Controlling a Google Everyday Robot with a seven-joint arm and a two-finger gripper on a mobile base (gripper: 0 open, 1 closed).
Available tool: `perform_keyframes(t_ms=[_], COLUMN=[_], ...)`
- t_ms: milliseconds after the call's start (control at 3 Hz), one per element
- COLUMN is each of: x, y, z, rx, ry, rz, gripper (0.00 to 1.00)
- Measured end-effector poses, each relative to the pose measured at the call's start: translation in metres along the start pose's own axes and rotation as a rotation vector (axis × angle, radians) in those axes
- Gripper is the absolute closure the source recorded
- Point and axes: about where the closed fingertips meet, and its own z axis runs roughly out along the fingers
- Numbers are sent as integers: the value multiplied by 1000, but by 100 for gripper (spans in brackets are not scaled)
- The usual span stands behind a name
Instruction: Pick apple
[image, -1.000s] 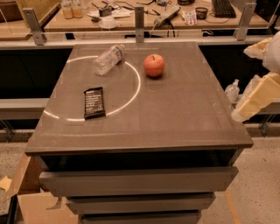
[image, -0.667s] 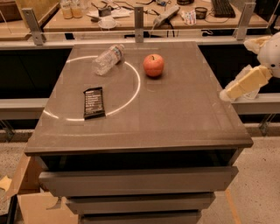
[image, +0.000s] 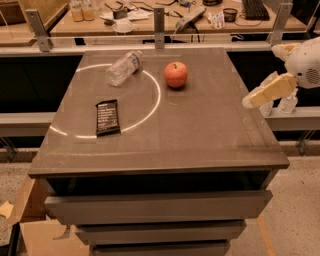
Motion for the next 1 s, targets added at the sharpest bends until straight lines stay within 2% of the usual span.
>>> perform_keyframes(t_ms=[333, 1000], x=[-10, -27], y=[0, -15], z=[17, 82], rx=[-9, -44], ry=[-69, -188], rz=[6, 8], gripper=[0, 0])
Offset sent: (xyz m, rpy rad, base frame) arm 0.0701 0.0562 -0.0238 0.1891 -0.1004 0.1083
